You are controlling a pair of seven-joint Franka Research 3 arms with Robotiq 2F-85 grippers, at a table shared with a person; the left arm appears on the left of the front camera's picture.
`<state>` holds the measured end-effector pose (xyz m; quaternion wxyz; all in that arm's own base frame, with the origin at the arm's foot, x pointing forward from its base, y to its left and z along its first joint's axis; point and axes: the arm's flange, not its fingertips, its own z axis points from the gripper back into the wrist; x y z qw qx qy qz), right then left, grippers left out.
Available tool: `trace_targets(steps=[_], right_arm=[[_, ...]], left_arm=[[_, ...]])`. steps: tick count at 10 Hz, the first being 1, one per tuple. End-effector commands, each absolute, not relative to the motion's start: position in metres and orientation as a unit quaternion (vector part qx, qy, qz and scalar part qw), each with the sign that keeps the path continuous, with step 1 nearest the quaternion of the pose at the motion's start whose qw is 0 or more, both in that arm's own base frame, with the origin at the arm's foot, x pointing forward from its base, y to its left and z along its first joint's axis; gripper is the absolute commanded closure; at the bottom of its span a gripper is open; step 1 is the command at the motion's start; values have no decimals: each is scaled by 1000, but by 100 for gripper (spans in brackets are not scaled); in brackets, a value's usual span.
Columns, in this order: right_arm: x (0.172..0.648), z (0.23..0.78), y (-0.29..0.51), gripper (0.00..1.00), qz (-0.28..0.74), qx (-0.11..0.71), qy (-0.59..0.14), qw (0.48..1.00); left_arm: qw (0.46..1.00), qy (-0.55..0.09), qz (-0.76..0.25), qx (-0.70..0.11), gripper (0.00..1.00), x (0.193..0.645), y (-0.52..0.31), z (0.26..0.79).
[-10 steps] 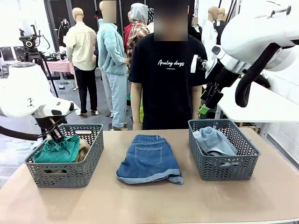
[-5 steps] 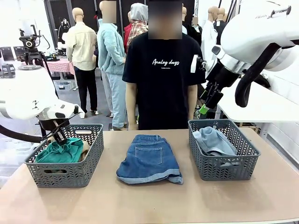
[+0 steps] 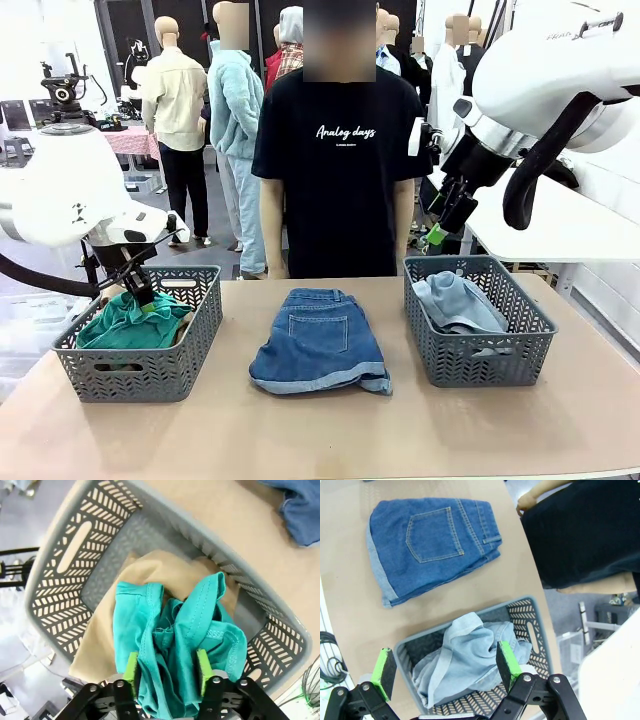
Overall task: Sort the tops and bottoms.
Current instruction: Sort the clothes according to human instructions.
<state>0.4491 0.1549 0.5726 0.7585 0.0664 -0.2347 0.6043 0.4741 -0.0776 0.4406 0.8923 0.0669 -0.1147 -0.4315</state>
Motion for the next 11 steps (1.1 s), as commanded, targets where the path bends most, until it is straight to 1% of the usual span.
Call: trace_targets(steps=[1, 2, 3, 4, 7, 9, 11], right_arm=[[449, 571, 155, 0, 601, 71, -234, 761], [449, 571, 155, 0, 601, 71, -234, 761], [449, 571, 155, 0, 601, 71, -234, 761], [449, 571, 155, 0, 601, 71, -234, 761], [449, 571, 155, 0, 601, 71, -234, 761], [449, 571, 155, 0, 601, 71, -234, 761], [449, 571, 155, 0, 601, 71, -234, 761]], left_arm=[[895, -107, -429, 59, 0, 471, -75, 445], [897, -108, -424, 60, 0, 470, -78, 449], [902, -93, -419, 51, 0, 469, -80, 456], [906, -84, -415, 27, 0, 467, -84, 464], [906, -100, -412, -5, 0, 461, -90, 486], [910, -105, -401, -7, 0, 463, -87, 491], [907, -100, -410, 7, 0, 460, -94, 487]])
